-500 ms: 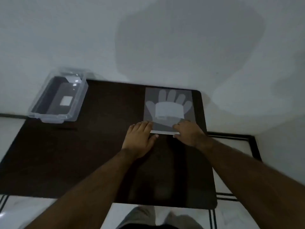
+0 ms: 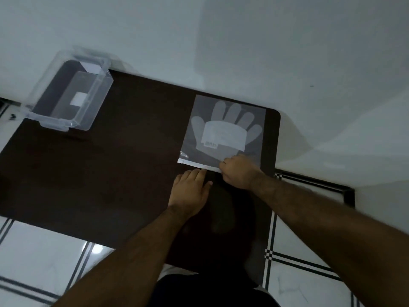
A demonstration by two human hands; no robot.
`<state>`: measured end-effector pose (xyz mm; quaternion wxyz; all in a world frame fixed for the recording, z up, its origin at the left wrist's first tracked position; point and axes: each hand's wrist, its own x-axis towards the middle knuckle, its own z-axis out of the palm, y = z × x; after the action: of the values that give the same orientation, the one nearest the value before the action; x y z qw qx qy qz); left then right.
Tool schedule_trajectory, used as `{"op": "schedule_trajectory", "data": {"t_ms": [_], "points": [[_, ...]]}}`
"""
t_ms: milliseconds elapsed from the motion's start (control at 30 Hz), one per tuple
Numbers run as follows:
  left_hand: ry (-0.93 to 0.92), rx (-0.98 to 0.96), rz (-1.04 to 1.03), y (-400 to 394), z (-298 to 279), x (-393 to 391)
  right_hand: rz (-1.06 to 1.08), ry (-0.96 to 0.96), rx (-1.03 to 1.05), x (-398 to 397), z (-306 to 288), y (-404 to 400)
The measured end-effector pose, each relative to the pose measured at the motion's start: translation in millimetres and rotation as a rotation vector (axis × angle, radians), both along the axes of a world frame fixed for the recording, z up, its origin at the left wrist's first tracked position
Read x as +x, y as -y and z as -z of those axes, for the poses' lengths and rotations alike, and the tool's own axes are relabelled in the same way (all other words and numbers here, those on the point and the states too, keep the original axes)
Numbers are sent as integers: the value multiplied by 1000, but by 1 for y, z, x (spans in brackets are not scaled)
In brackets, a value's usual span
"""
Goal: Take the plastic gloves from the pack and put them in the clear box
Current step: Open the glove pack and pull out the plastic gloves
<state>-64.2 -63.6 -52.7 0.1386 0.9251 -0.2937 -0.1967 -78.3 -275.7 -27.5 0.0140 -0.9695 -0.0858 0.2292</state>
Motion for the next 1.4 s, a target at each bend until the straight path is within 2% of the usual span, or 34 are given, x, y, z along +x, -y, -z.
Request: {"op": "schedule_trajectory", "data": {"t_ms": [100,200,533,833,1033,1400], "points": [[16,5,-42,6,2,-1,-73,20,-22,2,4,1],[47,-12,-64,10,3,-2,-47,20,33,7,4,5],[157,23,97,27,-5,12,230,170,246,11,-3,13],[189,124,6,56,-3,30,508,355,385,24,12,21],[258,237,50,77,-5,53,598,391,398,34,16,26],[350,269,252,84,-8,73,670,412,390,43,18,31]]}}
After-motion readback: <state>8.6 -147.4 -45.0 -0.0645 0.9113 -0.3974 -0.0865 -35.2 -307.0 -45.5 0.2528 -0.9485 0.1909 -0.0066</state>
